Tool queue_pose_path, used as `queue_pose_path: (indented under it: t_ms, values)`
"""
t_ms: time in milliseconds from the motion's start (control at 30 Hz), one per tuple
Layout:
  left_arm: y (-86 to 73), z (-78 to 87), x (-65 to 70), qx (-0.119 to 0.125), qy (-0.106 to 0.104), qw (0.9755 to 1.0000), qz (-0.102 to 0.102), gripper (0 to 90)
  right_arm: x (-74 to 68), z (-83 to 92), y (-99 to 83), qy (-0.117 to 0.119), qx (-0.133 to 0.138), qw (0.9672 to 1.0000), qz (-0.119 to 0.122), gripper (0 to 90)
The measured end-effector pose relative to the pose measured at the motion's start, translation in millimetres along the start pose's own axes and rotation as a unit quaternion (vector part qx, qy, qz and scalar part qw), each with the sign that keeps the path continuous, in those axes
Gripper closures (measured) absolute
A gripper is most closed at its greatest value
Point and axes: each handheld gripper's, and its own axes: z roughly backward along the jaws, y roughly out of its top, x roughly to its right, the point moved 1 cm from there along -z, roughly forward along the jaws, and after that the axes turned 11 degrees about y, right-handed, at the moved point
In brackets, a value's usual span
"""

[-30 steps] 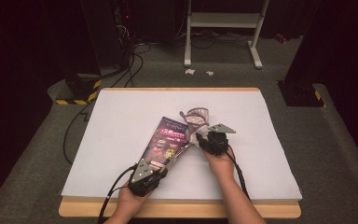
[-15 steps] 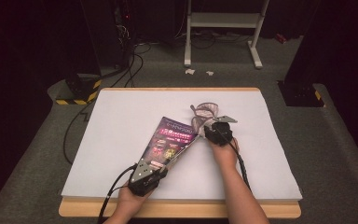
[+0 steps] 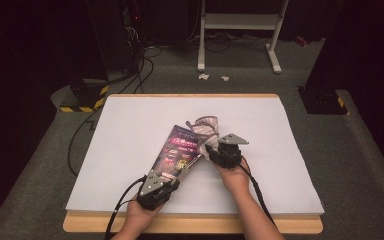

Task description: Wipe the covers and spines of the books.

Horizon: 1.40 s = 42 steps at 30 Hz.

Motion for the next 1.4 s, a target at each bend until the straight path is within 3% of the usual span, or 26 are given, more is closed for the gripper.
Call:
queue_pose_path:
  t_ms: [167,400,600,700,800,1033,1233,1400]
  values:
    - [-0.3,-0.1,0.6,0.000,0.001,1.0000,-0.004,82.5,-29.7,11.4,-4.2,0.030,0.011,0.9993,0.020,61.4]
    - [-0.2,0.2,0.1,0.000,0.001,1.0000,-0.002,82.5,-77.2,26.4,-7.7,0.073,0.028,0.9956,0.052,61.1]
    - [-0.2,0.7,-0.6,0.002,0.002,1.0000,-0.002,82.6,-105.6,34.2,-8.3,0.101,0.037,0.9915,0.073,61.0]
    - [-0.5,0.4,-0.3,0.001,0.002,1.0000,-0.002,82.6,-114.7,35.5,-8.7,0.096,0.037,0.9902,0.095,61.0]
    - [-0.2,0.2,0.0,0.001,0.003,1.0000,-0.002,82.7,-110.8,34.4,-9.1,0.096,0.037,0.9906,0.090,60.9]
    - [-0.6,-0.4,0.0,-0.003,0.001,1.0000,-0.002,82.8,-83.6,25.4,-8.9,0.071,0.034,0.9948,0.065,60.8]
    - [-1.1,-1.3,0.7,-0.004,0.000,1.0000,-0.003,82.8,-39.2,12.3,-8.2,0.021,0.018,0.9990,0.036,60.8]
    - [-0.7,-1.3,0.3,-0.004,0.000,1.0000,-0.002,82.9,-6.6,2.1,-7.7,-0.013,0.008,0.9998,0.015,60.8]
